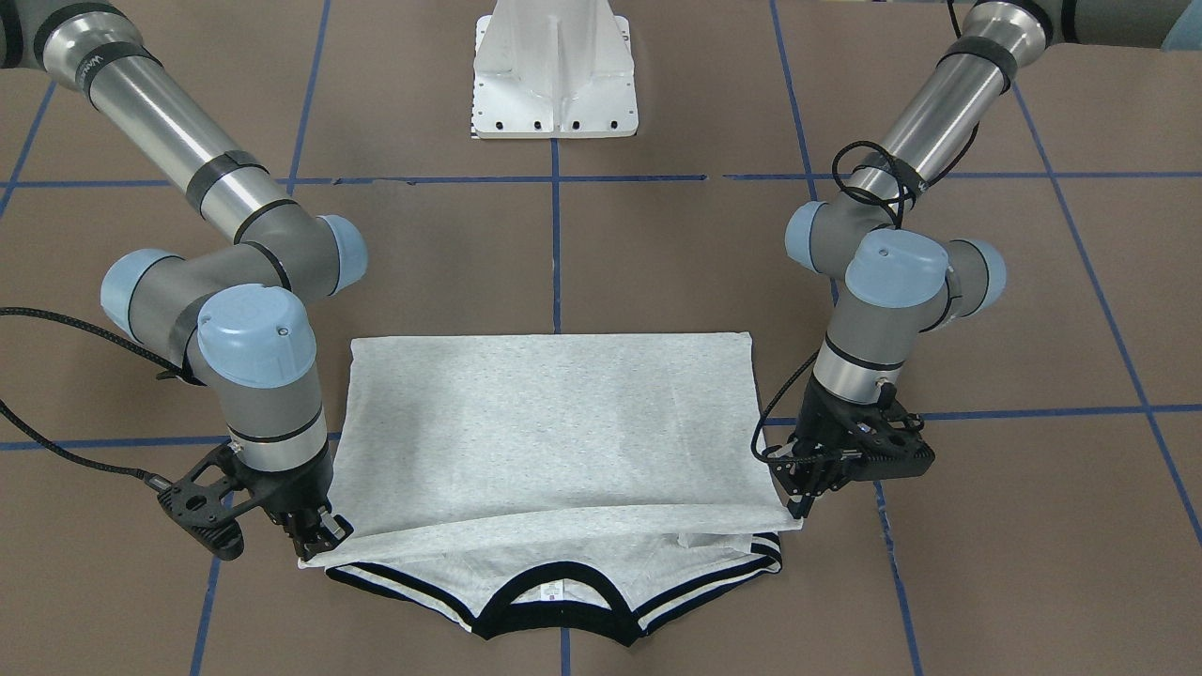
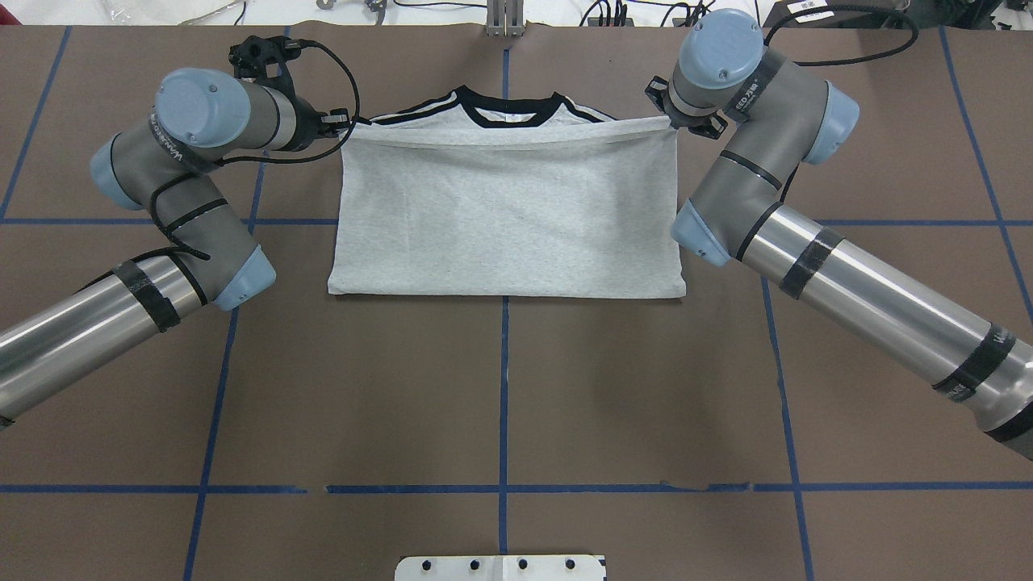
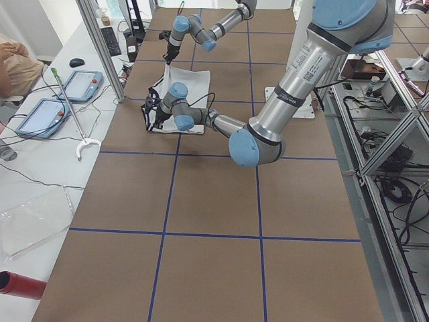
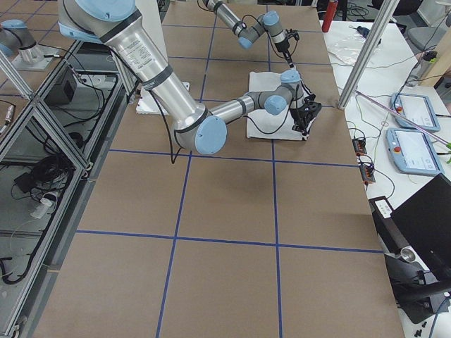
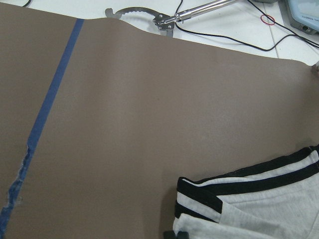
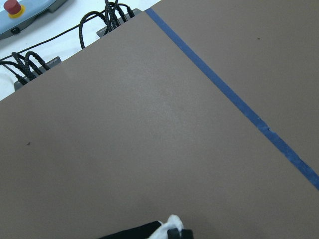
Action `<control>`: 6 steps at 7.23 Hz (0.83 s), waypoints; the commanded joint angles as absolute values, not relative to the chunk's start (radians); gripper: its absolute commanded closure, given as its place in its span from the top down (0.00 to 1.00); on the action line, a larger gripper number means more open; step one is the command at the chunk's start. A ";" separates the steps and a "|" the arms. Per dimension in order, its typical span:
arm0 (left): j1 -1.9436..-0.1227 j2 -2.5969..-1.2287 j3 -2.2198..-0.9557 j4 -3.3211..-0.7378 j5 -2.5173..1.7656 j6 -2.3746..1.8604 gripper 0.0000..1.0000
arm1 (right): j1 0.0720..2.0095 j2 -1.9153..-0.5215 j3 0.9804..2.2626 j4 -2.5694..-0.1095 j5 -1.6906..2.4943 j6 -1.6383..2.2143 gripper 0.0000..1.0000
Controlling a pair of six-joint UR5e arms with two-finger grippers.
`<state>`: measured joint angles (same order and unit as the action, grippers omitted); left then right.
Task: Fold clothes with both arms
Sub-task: 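Release the folded hem with both grippers and lift the right gripper away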
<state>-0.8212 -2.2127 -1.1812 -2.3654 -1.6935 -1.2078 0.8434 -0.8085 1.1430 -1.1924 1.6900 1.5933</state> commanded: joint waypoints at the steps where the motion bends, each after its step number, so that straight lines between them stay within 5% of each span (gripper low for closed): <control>1: -0.828 -2.206 -1.178 -2.367 -1.694 -1.207 0.48 | 0.842 -0.787 1.132 -1.192 1.680 1.591 0.83; 2: -0.863 -2.203 -1.181 -2.367 -1.697 -1.204 0.49 | 0.844 -0.766 1.149 -1.190 1.680 1.610 0.98; 6: -0.888 -2.203 -1.186 -2.364 -1.704 -1.124 0.54 | 0.724 -1.073 1.565 -1.195 1.689 1.724 0.99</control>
